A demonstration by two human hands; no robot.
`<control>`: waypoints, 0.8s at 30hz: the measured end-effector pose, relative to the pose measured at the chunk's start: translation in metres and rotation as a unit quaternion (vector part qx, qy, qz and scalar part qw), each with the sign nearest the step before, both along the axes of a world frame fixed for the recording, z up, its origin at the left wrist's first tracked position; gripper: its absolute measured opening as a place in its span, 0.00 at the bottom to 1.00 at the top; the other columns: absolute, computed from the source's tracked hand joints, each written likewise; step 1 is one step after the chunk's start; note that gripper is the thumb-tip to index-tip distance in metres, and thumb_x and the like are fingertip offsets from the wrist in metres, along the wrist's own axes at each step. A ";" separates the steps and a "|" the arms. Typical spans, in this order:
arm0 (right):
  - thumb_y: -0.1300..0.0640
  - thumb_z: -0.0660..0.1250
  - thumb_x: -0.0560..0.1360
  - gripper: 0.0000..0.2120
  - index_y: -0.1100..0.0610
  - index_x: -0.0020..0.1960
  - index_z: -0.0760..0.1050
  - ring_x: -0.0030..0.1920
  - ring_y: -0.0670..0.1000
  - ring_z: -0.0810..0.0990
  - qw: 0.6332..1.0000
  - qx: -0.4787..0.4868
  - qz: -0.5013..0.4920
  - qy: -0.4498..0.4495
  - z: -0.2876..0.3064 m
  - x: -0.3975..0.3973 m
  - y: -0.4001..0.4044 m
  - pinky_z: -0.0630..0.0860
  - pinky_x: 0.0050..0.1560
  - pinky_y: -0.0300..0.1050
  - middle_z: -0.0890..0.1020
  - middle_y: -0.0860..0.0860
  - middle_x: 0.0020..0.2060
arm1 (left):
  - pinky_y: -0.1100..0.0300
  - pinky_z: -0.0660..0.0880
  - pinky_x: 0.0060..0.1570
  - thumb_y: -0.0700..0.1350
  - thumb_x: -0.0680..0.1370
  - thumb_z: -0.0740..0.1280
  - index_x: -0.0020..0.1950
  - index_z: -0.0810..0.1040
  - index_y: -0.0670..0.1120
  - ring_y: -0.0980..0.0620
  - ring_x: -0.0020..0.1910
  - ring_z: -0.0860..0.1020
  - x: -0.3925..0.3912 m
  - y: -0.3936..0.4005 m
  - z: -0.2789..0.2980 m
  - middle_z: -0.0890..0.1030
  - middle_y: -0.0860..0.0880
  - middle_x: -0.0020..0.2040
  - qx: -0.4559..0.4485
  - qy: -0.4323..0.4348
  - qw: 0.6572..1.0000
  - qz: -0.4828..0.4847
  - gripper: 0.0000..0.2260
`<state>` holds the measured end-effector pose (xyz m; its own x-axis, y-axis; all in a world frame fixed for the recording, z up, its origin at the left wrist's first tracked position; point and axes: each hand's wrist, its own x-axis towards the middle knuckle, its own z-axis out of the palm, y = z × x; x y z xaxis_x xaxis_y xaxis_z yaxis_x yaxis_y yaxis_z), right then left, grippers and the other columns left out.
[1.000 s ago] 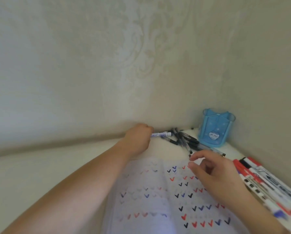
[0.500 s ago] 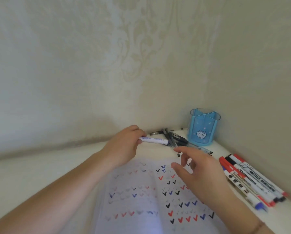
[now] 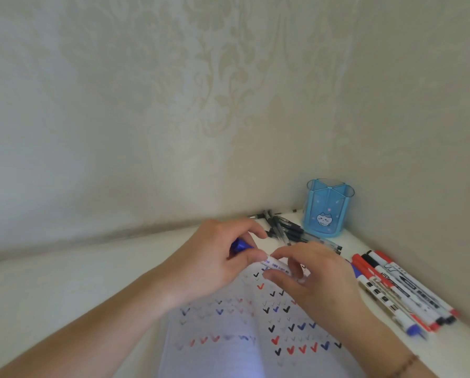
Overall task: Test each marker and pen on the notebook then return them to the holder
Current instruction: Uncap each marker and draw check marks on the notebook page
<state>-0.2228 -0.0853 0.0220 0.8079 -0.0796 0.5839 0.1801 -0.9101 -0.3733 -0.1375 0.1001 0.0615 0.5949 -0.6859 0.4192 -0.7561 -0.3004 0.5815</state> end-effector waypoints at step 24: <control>0.42 0.68 0.74 0.12 0.50 0.40 0.83 0.29 0.50 0.68 0.900 0.347 0.198 0.172 0.006 -0.004 0.007 0.67 0.33 0.40 0.74 0.60 0.29 | 0.52 0.70 0.63 0.45 0.77 0.69 0.68 0.70 0.46 0.49 0.63 0.73 0.008 -0.003 -0.011 0.75 0.48 0.66 0.061 -0.376 0.923 -0.049 0.20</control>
